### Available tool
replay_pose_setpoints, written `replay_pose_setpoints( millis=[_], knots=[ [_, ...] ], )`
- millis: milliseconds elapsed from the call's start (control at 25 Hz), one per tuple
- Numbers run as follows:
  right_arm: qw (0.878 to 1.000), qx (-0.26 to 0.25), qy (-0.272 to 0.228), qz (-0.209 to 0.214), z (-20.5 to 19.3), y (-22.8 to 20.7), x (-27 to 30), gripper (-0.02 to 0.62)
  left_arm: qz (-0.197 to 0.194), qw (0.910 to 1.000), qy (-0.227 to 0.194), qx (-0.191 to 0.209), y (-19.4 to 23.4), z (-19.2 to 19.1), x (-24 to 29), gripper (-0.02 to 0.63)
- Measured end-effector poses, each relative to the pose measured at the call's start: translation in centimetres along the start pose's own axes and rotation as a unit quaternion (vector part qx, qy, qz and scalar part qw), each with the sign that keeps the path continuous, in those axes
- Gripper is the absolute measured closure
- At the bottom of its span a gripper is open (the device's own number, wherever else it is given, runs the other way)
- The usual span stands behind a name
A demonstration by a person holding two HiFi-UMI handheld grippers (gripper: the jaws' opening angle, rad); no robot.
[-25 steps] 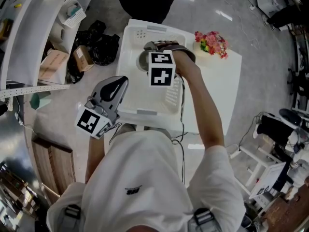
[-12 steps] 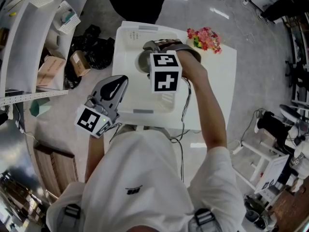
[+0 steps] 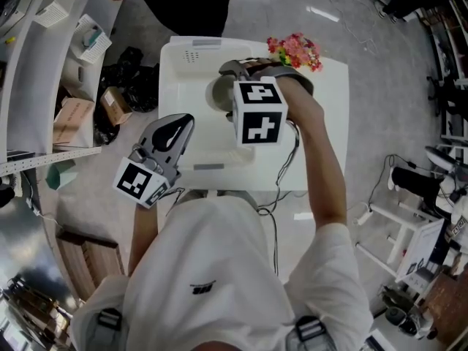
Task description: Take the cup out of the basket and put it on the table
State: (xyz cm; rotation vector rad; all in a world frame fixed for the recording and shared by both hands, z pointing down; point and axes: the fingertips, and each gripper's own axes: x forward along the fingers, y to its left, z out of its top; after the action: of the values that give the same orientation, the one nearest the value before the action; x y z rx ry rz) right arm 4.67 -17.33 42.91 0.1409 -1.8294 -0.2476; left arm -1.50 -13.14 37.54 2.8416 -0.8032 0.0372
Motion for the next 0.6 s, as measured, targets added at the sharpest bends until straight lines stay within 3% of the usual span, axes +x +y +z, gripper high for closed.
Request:
replay_pose_setpoints(
  millis=[600],
  knots=[
    [0.998, 0.051, 0.015, -0.027, -4.8, 1.7, -4.1, 0.175, -0.055, 0.9984, 0.003, 0.009, -3.8, 0.2, 3.8, 0.586]
  ],
)
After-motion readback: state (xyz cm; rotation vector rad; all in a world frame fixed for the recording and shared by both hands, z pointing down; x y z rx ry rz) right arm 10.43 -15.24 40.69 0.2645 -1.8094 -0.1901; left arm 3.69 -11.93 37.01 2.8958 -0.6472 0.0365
